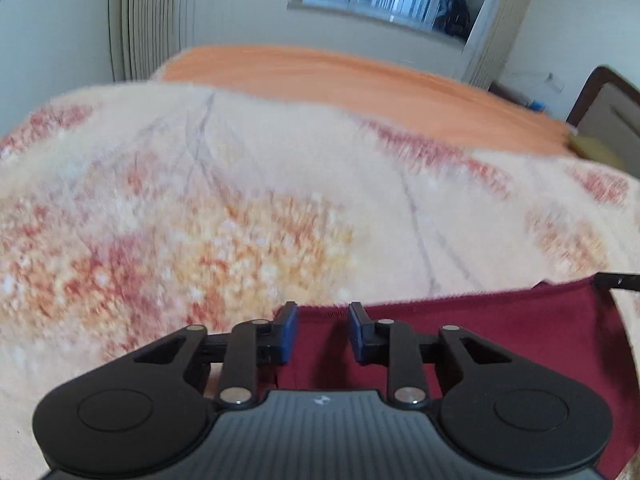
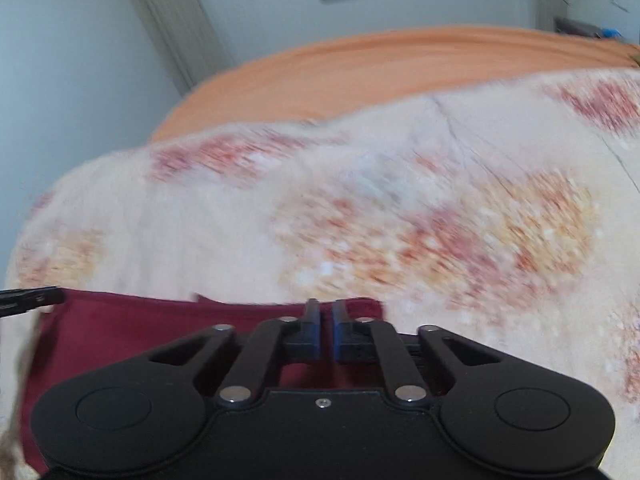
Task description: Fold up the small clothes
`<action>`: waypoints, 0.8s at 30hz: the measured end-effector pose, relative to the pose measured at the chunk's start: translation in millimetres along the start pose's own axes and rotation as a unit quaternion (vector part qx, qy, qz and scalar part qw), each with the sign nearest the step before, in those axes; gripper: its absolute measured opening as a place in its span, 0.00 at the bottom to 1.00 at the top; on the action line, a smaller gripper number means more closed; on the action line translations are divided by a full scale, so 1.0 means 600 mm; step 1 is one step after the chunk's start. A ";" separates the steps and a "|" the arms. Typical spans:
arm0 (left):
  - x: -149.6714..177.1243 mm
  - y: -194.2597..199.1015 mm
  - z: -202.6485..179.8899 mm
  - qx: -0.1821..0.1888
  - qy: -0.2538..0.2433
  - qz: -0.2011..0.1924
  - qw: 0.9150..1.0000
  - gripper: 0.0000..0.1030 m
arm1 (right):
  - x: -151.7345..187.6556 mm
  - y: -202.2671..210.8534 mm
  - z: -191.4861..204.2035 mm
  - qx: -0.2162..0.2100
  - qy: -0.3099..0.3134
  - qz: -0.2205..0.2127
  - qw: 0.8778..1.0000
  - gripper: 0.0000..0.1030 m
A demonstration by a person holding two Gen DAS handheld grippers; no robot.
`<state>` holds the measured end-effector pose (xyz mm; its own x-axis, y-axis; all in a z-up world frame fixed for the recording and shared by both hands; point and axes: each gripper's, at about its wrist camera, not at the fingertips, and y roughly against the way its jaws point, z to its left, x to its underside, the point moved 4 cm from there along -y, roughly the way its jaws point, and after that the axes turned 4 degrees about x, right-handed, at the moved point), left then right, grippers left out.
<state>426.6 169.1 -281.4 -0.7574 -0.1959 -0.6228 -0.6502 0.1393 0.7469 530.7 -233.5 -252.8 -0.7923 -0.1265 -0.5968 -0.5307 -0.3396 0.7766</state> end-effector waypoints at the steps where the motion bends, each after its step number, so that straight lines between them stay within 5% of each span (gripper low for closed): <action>1: 0.005 0.019 -0.008 0.012 -0.002 -0.012 1.000 0.46 | 0.010 0.012 0.022 -0.018 0.022 -0.002 1.000 0.14; 6: 0.097 0.084 -0.071 0.091 -0.018 0.021 0.996 0.49 | 0.101 0.032 0.157 -0.096 0.136 0.043 0.985 0.14; 10: 0.168 0.069 -0.078 0.063 -0.035 0.067 0.995 0.49 | 0.149 0.009 0.236 -0.104 0.202 0.070 0.971 0.13; 14: 0.170 0.072 -0.051 0.069 0.010 0.057 0.996 0.45 | 0.154 -0.032 0.260 -0.074 0.215 0.096 0.969 0.12; 19: 0.143 0.124 -0.006 0.051 0.040 0.023 0.998 0.54 | 0.160 -0.076 0.255 -0.062 0.204 0.129 0.968 0.08; 24: 0.157 0.116 0.064 0.049 0.099 0.052 0.993 0.54 | 0.162 -0.069 0.245 -0.071 0.172 0.123 0.975 0.09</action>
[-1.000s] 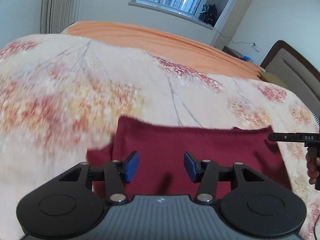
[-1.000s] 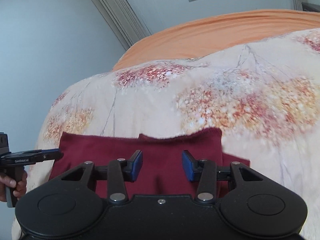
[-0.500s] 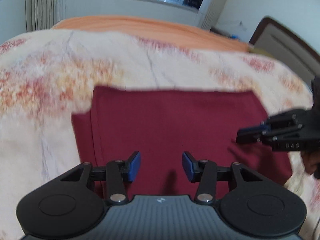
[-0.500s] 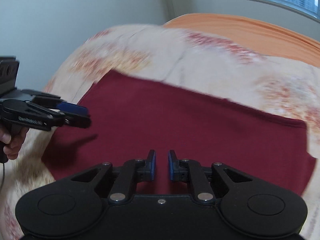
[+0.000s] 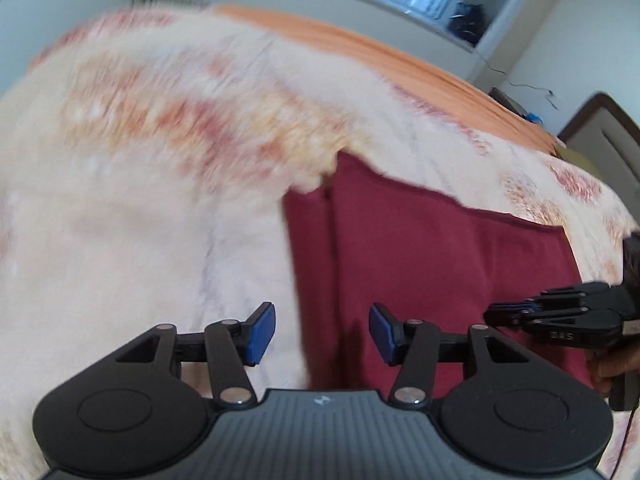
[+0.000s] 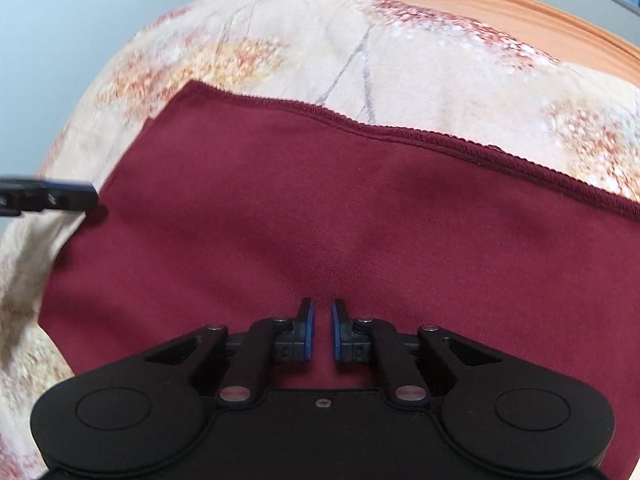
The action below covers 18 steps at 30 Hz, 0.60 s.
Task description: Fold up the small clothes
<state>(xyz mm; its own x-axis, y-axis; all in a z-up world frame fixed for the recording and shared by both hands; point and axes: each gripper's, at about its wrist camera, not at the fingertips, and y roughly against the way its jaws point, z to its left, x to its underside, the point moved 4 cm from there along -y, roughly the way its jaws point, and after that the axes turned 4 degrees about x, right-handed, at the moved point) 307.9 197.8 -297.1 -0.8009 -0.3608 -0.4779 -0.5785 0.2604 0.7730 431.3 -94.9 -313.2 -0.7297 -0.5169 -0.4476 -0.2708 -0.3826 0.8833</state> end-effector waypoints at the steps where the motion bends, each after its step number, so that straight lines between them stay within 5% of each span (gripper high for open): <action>1: 0.004 -0.006 0.012 0.020 0.020 0.009 1.000 0.53 | 0.002 0.004 -0.001 -0.004 -0.002 -0.004 1.000 0.09; 5: 0.021 -0.031 0.039 0.079 0.078 0.024 0.994 0.53 | 0.008 0.018 -0.002 -0.012 -0.006 -0.008 1.000 0.12; 9: 0.028 -0.057 0.049 0.095 0.102 0.015 0.990 0.46 | 0.011 0.022 -0.005 -0.013 -0.007 -0.007 1.000 0.11; 13: 0.023 -0.062 0.023 0.069 0.052 0.015 0.996 0.19 | 0.008 0.016 -0.004 -0.014 -0.011 -0.003 1.000 0.10; 18: 0.004 -0.010 -0.057 0.043 -0.029 -0.013 0.999 0.16 | 0.007 0.011 -0.010 -0.023 -0.027 -0.001 0.999 0.10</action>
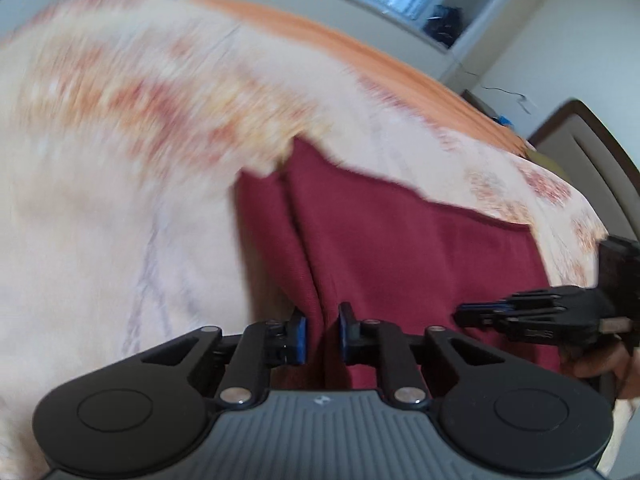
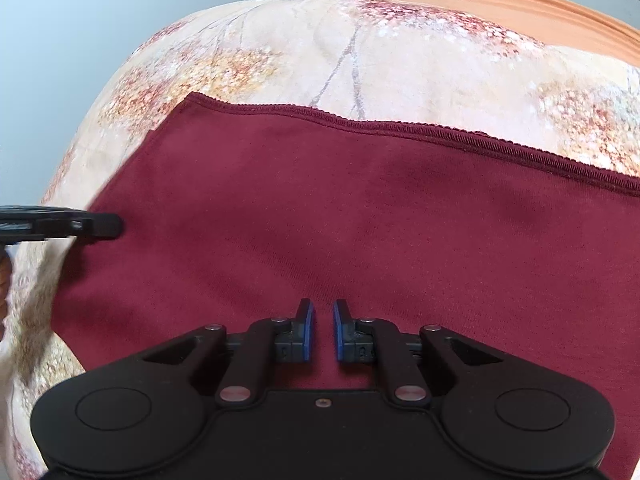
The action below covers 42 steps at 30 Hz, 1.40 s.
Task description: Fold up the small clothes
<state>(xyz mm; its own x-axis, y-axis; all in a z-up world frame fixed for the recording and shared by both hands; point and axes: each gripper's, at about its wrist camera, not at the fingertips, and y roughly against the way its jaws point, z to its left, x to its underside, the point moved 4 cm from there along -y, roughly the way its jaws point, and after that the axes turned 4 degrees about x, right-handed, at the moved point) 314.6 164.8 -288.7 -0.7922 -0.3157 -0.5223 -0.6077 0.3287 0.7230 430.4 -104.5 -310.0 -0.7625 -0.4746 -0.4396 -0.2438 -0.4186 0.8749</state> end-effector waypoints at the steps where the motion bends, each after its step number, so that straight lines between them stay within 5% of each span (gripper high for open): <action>1: -0.005 0.008 -0.019 -0.001 -0.015 -0.004 1.000 0.15 | 0.000 -0.001 -0.002 -0.003 -0.006 0.000 1.000 0.10; 7: -0.019 -0.003 -0.124 -0.009 -0.097 0.004 0.995 0.15 | 0.001 -0.002 -0.020 -0.022 -0.052 0.003 0.998 0.11; 12: -0.016 -0.031 -0.184 0.000 -0.107 0.007 0.994 0.15 | 0.005 0.012 -0.058 -0.058 -0.151 -0.008 0.987 0.15; 20: 0.002 -0.087 -0.251 -0.016 -0.156 0.026 0.987 0.15 | 0.014 0.081 -0.136 -0.162 -0.323 -0.075 0.929 0.41; 33: 0.008 -0.081 -0.265 -0.028 -0.161 0.023 0.986 0.15 | -0.089 0.066 -0.037 -0.209 -0.243 -0.049 0.946 0.58; 36: 0.009 -0.079 -0.266 -0.028 -0.160 0.021 0.986 0.15 | -0.103 0.055 -0.019 -0.185 -0.220 -0.036 0.957 0.52; 39: 0.008 -0.077 -0.262 -0.028 -0.155 0.019 0.987 0.15 | -0.105 0.051 -0.009 -0.169 -0.197 -0.028 0.965 0.15; 42: 0.006 -0.074 -0.258 -0.023 -0.149 0.017 0.988 0.16 | -0.098 0.056 -0.018 -0.163 -0.198 -0.033 0.966 0.12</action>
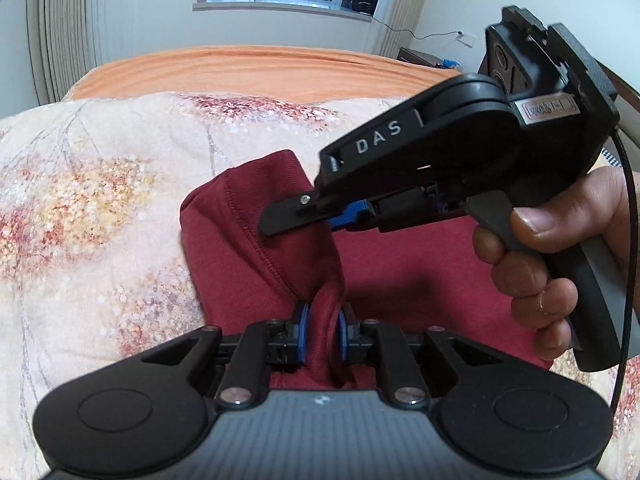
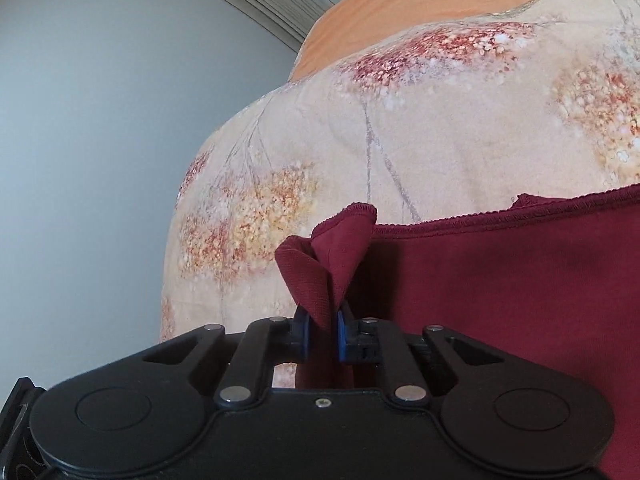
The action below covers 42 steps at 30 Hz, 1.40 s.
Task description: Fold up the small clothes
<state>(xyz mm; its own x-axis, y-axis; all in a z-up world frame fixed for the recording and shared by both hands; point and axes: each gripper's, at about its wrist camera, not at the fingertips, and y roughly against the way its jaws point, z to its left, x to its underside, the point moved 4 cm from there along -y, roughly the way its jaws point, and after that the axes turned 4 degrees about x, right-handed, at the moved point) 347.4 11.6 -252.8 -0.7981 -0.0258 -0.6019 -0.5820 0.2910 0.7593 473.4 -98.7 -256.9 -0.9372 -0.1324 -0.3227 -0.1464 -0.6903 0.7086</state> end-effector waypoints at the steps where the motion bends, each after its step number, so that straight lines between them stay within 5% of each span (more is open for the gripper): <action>1: 0.001 0.001 0.001 0.002 0.001 0.000 1.000 0.16 | 0.001 0.002 -0.003 -0.001 -0.003 -0.002 1.000 0.11; 8: -0.010 0.063 -0.008 0.028 0.019 -0.041 0.999 0.32 | -0.002 0.027 -0.033 -0.035 -0.043 -0.024 0.998 0.10; 12: -0.008 0.150 -0.002 0.038 0.035 -0.108 0.993 0.66 | 0.002 0.071 -0.072 -0.042 -0.063 -0.039 0.996 0.10; 14: 0.005 0.176 0.011 0.033 0.038 -0.123 0.991 0.69 | 0.004 0.094 -0.100 -0.029 -0.077 -0.050 0.995 0.10; 19: 0.059 0.157 0.028 0.011 0.016 -0.073 0.997 0.69 | 0.009 0.126 -0.177 0.010 -0.111 -0.063 0.992 0.10; 25: 0.103 0.095 -0.049 0.020 -0.078 -0.026 0.996 0.69 | 0.028 0.105 -0.220 0.031 -0.136 -0.042 0.989 0.18; 28: 0.120 0.076 -0.122 0.032 -0.148 -0.021 0.988 0.69 | 0.032 0.103 -0.228 0.015 -0.162 -0.039 0.986 0.31; 31: 0.139 0.071 -0.179 0.032 -0.241 -0.018 0.970 0.69 | 0.035 0.105 -0.226 0.004 -0.169 -0.039 0.985 0.50; 37: 0.170 0.039 -0.229 0.026 -0.371 -0.015 0.928 0.65 | 0.038 0.095 -0.224 -0.007 -0.171 -0.026 0.985 0.53; 39: 0.173 0.026 -0.231 0.025 -0.387 -0.006 0.922 0.60 | 0.038 0.096 -0.226 -0.015 -0.180 -0.022 0.983 0.54; 42: 0.169 0.014 -0.225 0.028 -0.382 -0.004 0.924 0.54 | 0.038 0.099 -0.227 -0.024 -0.177 -0.012 0.984 0.56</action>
<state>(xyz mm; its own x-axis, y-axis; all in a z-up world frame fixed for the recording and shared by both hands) 240.5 -117.8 -273.9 -0.4389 0.6486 -0.6218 -0.5610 0.3428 0.7535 486.4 -239.6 -307.9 -0.9864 0.1343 -0.0949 -0.1630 -0.7247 0.6695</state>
